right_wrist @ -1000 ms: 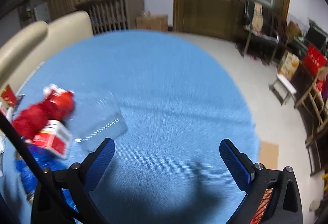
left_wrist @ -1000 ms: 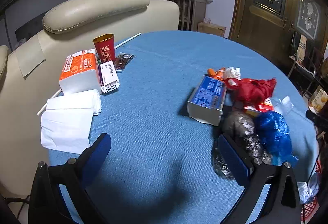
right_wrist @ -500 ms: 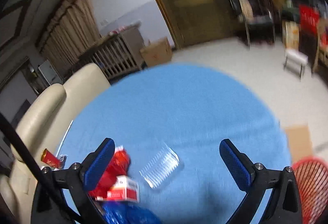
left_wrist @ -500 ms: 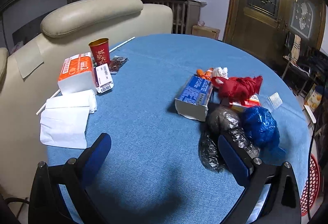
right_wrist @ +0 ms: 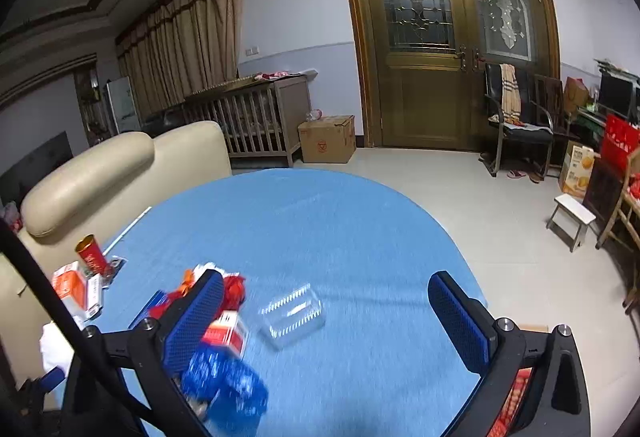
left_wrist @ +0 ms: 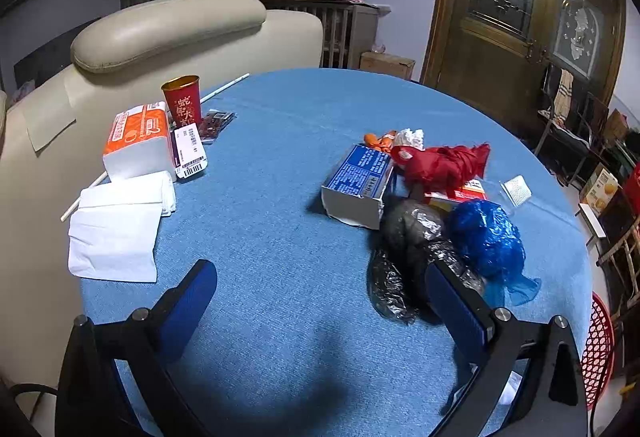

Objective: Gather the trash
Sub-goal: 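Move both tools toward the pile of bags on the table, then grasp the white mesh bag with the right gripper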

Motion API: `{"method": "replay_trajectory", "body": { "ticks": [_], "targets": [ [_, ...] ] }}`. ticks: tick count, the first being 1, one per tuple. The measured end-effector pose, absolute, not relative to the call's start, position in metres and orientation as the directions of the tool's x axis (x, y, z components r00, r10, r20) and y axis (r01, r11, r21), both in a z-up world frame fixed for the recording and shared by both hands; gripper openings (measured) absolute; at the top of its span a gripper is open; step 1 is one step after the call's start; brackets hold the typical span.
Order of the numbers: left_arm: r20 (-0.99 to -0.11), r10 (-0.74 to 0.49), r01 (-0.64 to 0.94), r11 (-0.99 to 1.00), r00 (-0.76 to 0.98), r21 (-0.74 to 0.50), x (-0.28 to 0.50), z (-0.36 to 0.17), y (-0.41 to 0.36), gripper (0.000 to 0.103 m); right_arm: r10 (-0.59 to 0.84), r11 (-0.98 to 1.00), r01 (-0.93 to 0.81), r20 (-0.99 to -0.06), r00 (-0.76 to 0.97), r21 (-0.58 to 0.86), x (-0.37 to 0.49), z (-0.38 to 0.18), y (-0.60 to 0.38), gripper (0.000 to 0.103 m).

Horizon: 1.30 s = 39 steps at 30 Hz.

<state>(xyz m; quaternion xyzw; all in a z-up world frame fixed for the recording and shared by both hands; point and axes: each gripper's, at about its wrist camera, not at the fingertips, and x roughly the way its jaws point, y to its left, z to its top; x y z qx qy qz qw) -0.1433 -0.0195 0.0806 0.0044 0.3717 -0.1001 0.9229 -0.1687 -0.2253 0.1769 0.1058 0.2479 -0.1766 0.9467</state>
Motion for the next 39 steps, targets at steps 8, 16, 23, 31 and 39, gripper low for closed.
{"method": "replay_trajectory", "body": {
  "ticks": [8,16,23,31,39],
  "targets": [
    [-0.674,-0.184,0.205,0.978,0.715,-0.050,-0.153,0.087,-0.023,0.103,-0.232,0.931,0.346,-0.546,0.805,0.114,-0.224,0.148,-0.203,0.103],
    [-0.670,-0.188,0.211,0.976,0.718,-0.049,-0.158,0.089,-0.024,0.103,-0.177,0.943,0.311,-0.620,0.764,0.114,-0.249,0.108,-0.169,0.103],
    [-0.666,-0.189,0.208,0.977,0.721,-0.052,-0.161,0.090,-0.022,0.103,-0.159,0.953,0.286,-0.644,0.749,0.099,-0.258,0.095,-0.154,0.103],
    [-0.666,-0.185,0.204,0.978,0.723,-0.051,-0.163,0.089,-0.019,0.103,-0.108,0.960,0.256,-0.696,0.710,0.112,-0.254,0.076,-0.142,0.103],
    [-0.673,-0.176,0.187,0.981,0.719,-0.057,-0.163,0.085,-0.010,0.103,-0.043,0.978,0.177,-0.729,0.683,0.108,-0.242,0.060,-0.121,0.103]
  ]
}}
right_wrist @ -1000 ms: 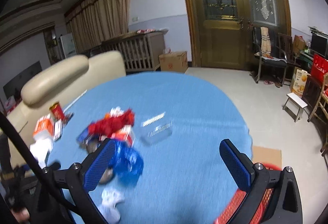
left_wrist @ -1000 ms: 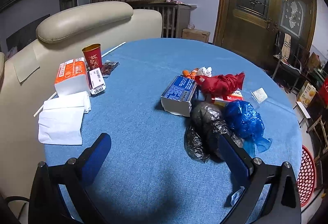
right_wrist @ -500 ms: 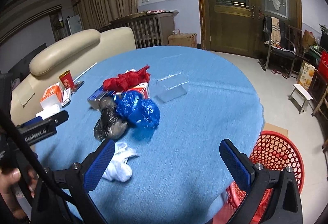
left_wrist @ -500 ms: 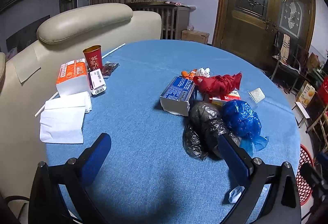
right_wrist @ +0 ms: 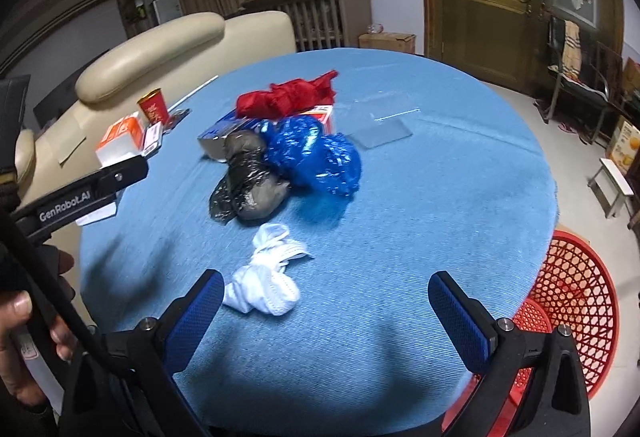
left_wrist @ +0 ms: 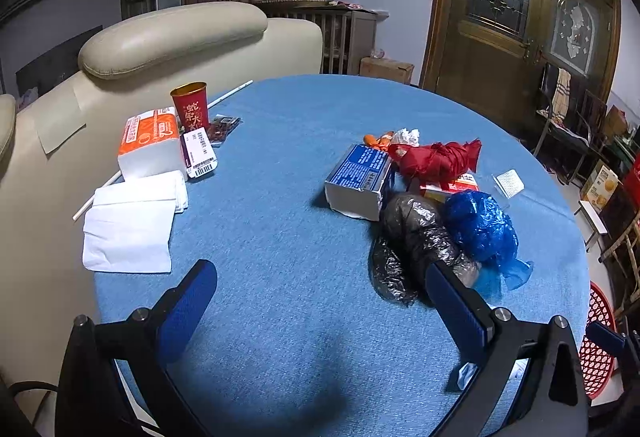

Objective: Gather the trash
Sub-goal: 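Grasp the white mesh bag with the right gripper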

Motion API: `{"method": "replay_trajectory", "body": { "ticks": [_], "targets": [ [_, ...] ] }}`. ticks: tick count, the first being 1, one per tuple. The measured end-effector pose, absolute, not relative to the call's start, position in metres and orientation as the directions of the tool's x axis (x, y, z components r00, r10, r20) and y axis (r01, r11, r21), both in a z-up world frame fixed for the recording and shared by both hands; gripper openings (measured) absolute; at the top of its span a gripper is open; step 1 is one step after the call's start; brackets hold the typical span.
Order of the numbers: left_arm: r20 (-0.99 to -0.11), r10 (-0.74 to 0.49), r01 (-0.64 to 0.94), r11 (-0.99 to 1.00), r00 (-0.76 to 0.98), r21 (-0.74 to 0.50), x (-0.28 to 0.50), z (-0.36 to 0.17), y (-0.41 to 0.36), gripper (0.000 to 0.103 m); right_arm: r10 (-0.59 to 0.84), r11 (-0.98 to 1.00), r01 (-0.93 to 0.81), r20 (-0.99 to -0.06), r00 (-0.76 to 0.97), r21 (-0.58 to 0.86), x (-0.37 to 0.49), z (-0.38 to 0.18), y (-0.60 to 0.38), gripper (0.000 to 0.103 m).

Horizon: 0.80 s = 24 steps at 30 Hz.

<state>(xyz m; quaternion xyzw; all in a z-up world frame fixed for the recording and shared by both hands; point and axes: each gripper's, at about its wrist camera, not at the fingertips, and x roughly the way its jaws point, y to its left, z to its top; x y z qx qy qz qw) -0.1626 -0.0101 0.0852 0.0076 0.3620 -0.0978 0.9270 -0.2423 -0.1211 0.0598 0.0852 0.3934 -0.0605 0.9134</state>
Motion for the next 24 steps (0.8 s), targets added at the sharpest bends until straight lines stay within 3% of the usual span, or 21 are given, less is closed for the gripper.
{"method": "replay_trajectory", "body": {
  "ticks": [7,10,13,15,16,18,24],
  "targets": [
    [-0.673,-0.168,0.169,0.983,0.721,-0.064,-0.162,0.084,-0.003,0.103,-0.027,0.986,0.142,-0.742,0.670,0.093,-0.228,0.048,-0.106,0.102],
    [-0.673,-0.159,0.158,0.985,0.722,-0.064,-0.161,0.084,0.001,0.103,-0.011,0.989,0.118,-0.757,0.653,0.088,-0.214,0.039,-0.095,0.096],
    [-0.679,-0.156,0.148,0.987,0.718,-0.070,-0.158,0.081,0.004,0.103,0.002,0.990,0.108,-0.783,0.622,0.088,-0.201,0.025,-0.090,0.079],
    [-0.686,-0.158,0.147,0.986,0.710,-0.076,-0.156,0.079,0.004,0.103,0.027,0.990,0.097,-0.806,0.591,0.104,-0.194,0.015,-0.089,0.058],
    [-0.690,-0.162,0.149,0.986,0.706,-0.078,-0.155,0.078,0.003,0.103,0.038,0.989,0.091,-0.811,0.584,0.112,-0.191,0.011,-0.088,0.055],
    [-0.696,-0.167,0.158,0.984,0.698,-0.078,-0.154,0.076,-0.001,0.103,0.041,0.991,0.076,-0.807,0.588,0.106,-0.190,0.012,-0.086,0.040],
    [-0.710,-0.209,0.220,0.972,0.673,-0.078,-0.146,0.072,-0.031,0.103,0.037,0.983,0.119,-0.785,0.619,0.140,-0.205,0.021,-0.104,0.039]
  ]
}}
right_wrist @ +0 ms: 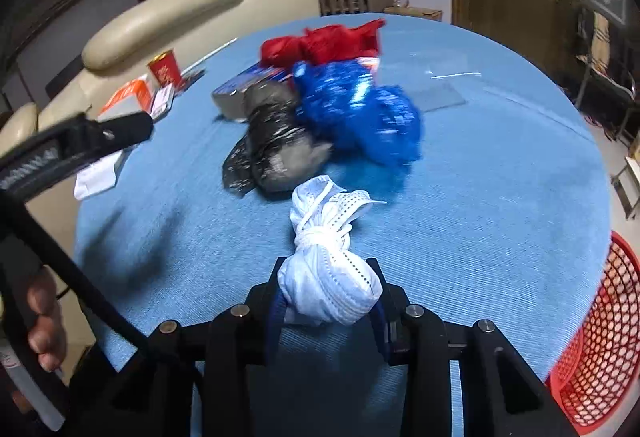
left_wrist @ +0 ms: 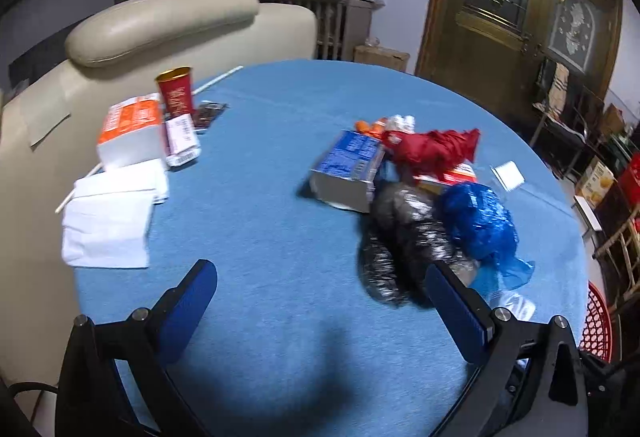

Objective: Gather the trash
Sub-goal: 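Grasp the white mesh bag with the right gripper, then grasp the black plastic bags with the left gripper while the right gripper holds the white bag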

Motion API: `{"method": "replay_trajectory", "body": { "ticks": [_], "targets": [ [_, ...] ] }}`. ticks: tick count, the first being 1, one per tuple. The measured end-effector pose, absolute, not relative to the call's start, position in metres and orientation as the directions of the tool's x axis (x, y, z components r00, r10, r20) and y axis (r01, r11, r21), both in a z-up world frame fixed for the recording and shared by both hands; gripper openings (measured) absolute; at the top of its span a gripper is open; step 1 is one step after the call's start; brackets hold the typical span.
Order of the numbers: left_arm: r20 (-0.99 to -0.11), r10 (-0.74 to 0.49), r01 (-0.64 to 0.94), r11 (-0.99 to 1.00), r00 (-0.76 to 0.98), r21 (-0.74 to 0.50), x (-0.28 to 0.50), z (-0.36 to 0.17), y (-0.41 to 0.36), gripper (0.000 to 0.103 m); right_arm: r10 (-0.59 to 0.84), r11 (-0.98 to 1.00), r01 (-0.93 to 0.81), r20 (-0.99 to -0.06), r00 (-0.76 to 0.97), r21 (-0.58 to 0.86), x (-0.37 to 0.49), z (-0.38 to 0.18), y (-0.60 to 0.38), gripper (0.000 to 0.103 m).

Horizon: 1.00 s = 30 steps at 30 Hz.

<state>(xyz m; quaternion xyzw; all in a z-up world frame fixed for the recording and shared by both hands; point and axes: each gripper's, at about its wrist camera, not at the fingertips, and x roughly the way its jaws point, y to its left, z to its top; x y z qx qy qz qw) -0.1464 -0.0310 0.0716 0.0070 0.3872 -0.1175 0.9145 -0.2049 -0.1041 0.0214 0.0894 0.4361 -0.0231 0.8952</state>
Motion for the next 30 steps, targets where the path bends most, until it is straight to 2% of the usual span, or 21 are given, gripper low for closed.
{"method": "replay_trajectory", "body": {
  "ticks": [8,17,18,19,20,22,26,30],
  "targets": [
    [-0.752,-0.265,0.288,0.952,0.604,-0.104,-0.128,0.057,-0.085,0.103,-0.031,0.966,0.212,-0.745,0.666,0.150,-0.232,0.041,-0.144,0.039],
    [-0.815,-0.206,0.303,0.952,0.542,-0.039,-0.110,0.026,-0.113,0.102,-0.056,0.943,0.277,-0.735,0.675,0.182,-0.244,0.044,-0.169,0.039],
    [-0.818,-0.213,0.300,0.953,0.534,-0.052,-0.108,0.023,-0.110,0.099,-0.053,0.943,0.276,-0.737,0.674,0.184,-0.243,0.044,-0.169,0.039],
    [-0.822,-0.229,0.302,0.950,0.521,-0.073,-0.106,0.022,-0.106,0.086,-0.053,0.944,0.274,-0.736,0.675,0.184,-0.243,0.043,-0.168,0.039],
    [-0.828,-0.249,0.309,0.946,0.502,-0.096,-0.105,0.020,-0.102,0.064,-0.053,0.945,0.272,-0.735,0.676,0.183,-0.243,0.042,-0.167,0.039],
    [-0.836,-0.276,0.315,0.940,0.475,-0.131,-0.102,0.019,-0.096,0.043,-0.050,0.946,0.268,-0.735,0.676,0.181,-0.242,0.042,-0.165,0.039],
    [-0.821,-0.299,0.306,0.939,0.487,-0.161,-0.105,0.023,-0.078,0.035,-0.048,0.950,0.257,-0.733,0.678,0.176,-0.240,0.042,-0.160,0.039],
    [-0.793,-0.312,0.293,0.940,0.524,-0.176,-0.117,0.035,-0.055,0.034,-0.049,0.954,0.248,-0.729,0.682,0.167,-0.240,0.045,-0.155,0.039]
  ]
}}
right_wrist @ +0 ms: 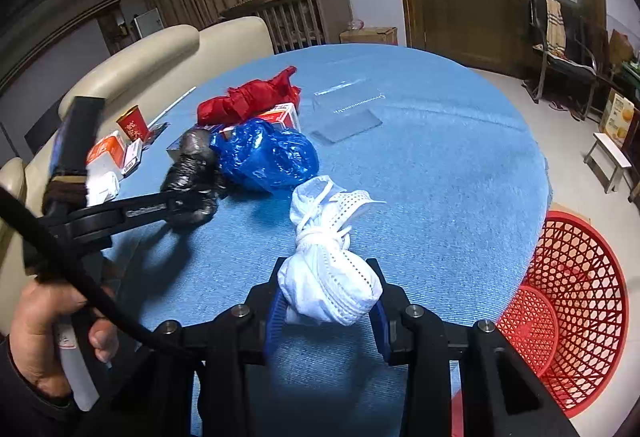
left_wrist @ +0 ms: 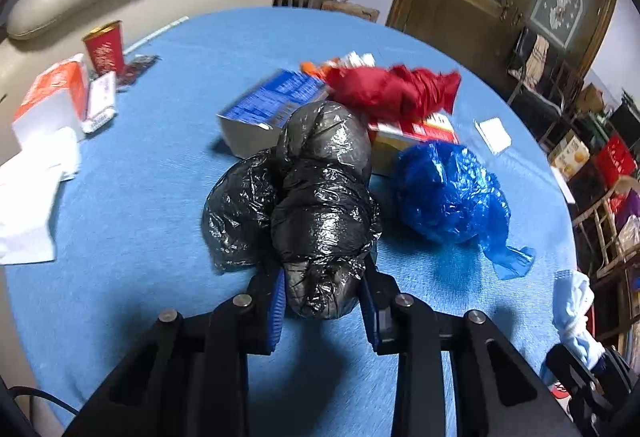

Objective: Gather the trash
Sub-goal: 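Grasp the black plastic bags with the left gripper while the right gripper holds the white bag, then carry both bags over the red wastebasket and open both grippers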

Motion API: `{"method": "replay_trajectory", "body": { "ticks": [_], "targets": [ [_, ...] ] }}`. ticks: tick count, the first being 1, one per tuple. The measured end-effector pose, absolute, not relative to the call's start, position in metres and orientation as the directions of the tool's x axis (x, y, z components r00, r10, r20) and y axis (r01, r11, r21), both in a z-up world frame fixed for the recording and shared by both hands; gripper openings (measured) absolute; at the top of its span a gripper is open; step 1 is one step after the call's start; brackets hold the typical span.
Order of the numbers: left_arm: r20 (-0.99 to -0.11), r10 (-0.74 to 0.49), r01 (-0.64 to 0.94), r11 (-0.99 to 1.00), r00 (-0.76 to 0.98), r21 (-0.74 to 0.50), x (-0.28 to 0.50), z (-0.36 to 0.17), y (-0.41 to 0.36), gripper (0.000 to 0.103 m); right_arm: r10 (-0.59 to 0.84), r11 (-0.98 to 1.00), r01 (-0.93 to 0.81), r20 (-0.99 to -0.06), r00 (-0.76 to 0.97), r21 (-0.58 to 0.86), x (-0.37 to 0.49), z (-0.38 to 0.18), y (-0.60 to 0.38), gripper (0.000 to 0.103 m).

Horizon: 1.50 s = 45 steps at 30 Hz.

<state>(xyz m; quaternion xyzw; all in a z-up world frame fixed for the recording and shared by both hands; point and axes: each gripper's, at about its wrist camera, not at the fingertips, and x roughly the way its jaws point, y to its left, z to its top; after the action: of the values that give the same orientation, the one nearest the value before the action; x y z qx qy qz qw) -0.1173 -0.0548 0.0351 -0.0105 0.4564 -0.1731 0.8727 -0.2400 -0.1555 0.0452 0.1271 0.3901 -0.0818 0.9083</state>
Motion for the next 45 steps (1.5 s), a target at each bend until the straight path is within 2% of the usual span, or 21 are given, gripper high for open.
{"method": "replay_trajectory", "body": {
  "ticks": [8,29,45],
  "targets": [
    [-0.734,-0.331,0.294,0.938,0.593,-0.185,-0.142,0.064,-0.040,0.033,-0.048,0.961,0.229,-0.718,0.694,0.157,-0.243,0.051,-0.147,0.039],
    [-0.712,-0.392,0.421,0.895,0.583,-0.149,-0.164,0.090,-0.082,0.033,-0.108,0.932,0.318,-0.701,0.705,0.176,-0.265,0.058,-0.177,0.039],
    [-0.699,-0.511,0.623,0.773,0.499,-0.121,-0.205,0.103,-0.155,0.033,-0.239,0.846,0.495,-0.689,0.684,0.199,-0.311,0.057,-0.247,0.039]
  ]
}}
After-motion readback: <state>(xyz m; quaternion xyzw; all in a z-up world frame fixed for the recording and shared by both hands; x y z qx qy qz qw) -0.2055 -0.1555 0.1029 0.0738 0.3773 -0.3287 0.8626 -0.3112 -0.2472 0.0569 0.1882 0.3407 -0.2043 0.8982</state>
